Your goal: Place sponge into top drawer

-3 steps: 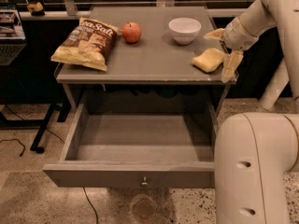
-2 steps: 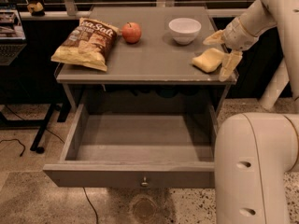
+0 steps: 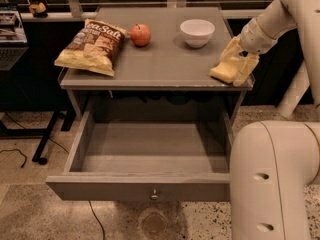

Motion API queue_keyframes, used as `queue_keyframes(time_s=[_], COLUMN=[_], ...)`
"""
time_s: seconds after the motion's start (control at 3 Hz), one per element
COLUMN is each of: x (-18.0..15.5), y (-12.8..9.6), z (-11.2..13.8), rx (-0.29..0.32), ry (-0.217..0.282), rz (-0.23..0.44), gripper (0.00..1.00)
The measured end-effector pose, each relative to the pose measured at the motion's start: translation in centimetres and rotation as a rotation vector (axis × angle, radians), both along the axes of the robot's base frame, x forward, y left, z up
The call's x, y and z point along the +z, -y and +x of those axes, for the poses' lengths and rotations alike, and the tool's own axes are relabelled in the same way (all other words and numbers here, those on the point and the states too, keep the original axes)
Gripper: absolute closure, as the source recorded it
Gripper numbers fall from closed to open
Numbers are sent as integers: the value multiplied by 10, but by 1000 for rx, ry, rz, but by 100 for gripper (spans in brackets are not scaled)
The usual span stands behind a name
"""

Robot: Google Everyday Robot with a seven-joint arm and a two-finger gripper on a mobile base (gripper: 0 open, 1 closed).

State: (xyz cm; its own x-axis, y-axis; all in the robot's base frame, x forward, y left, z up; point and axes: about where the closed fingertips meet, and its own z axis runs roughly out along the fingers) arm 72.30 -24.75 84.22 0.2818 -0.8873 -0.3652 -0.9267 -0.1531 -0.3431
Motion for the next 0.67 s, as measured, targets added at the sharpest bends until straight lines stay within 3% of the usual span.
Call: queue_keyframes(time_s=[0.33, 0.67], x=[0, 0], y=[0, 0], z=[0, 0], rx=[0, 0], ry=[0, 0], rz=[0, 0], gripper=[89, 100])
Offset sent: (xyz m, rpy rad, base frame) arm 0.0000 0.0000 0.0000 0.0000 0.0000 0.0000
